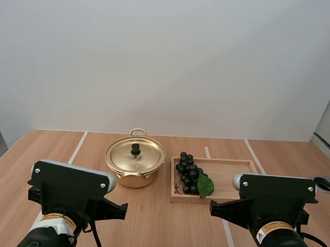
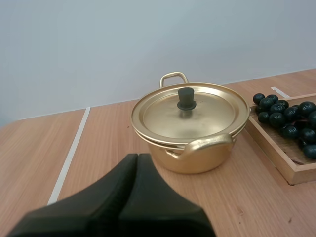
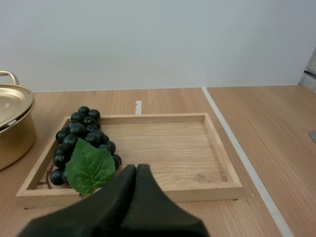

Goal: Open the pot, put the pineapple inside, and close it

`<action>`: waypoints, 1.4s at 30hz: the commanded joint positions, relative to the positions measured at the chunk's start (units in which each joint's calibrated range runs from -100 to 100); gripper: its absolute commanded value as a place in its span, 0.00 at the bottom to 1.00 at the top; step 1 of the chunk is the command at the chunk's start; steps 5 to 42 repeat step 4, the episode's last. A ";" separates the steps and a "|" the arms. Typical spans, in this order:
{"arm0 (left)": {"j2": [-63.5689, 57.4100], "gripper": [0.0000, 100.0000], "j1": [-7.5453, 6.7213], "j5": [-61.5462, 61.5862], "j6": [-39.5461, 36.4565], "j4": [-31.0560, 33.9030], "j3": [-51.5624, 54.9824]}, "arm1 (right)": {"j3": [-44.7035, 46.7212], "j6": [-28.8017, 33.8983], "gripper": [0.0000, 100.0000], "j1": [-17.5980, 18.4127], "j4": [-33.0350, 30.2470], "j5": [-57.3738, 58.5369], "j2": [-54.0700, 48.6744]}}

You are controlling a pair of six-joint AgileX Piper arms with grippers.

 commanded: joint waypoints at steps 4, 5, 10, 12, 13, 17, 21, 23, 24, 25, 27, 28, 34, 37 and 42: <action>-0.33 0.00 -0.13 -1.89 -0.64 0.51 0.09 | 0.03 -0.27 0.00 -0.25 -0.59 0.11 -0.40; -0.33 0.00 -0.13 -1.89 -0.64 0.51 0.09 | 0.03 -0.27 0.00 -0.25 -0.59 0.11 -0.40; -0.33 0.00 -0.13 -1.89 -0.64 0.51 0.09 | 0.03 -0.27 0.00 -0.25 -0.59 0.11 -0.40; -0.33 0.00 -0.13 -1.89 -0.64 0.51 0.09 | 0.03 -0.27 0.00 -0.25 -0.59 0.11 -0.40; -0.33 0.00 -0.13 -1.89 -0.64 0.51 0.09 | 0.03 -0.27 0.00 -0.25 -0.59 0.11 -0.40; -0.33 0.00 -0.13 -1.89 -0.64 0.51 0.09 | 0.03 -0.27 0.00 -0.25 -0.59 0.11 -0.40; -0.33 0.00 -0.13 -1.89 -0.64 0.51 0.09 | 0.03 -0.27 0.00 -0.25 -0.59 0.11 -0.40; -0.33 0.00 -0.13 -1.89 -0.64 0.51 0.09 | 0.03 -0.27 0.00 -0.25 -0.59 0.11 -0.40; -0.33 0.00 -0.13 -1.89 -0.64 0.51 0.09 | 0.03 -0.27 0.00 -0.25 -0.59 0.11 -0.40; -0.33 0.00 -0.13 -1.89 -0.64 0.51 0.09 | 0.03 -0.27 0.00 -0.25 -0.59 0.11 -0.40; -0.33 0.00 -0.13 -1.89 -0.64 0.51 0.09 | 0.03 -0.27 0.00 -0.25 -0.59 0.11 -0.40; -0.33 0.00 -0.13 -1.89 -0.64 0.51 0.09 | 0.03 -0.27 0.00 -0.25 -0.59 0.11 -0.40; -0.33 0.00 -0.13 -1.89 -0.64 0.51 0.09 | 0.03 -0.27 0.00 -0.25 -0.59 0.11 -0.40; -0.33 0.00 -0.13 -1.89 -0.64 0.51 0.09 | 0.03 -0.27 0.00 -0.25 -0.59 0.11 -0.40; -0.33 0.00 -0.13 -1.89 -0.64 0.51 0.09 | 0.03 -0.27 0.00 -0.25 -0.59 0.11 -0.40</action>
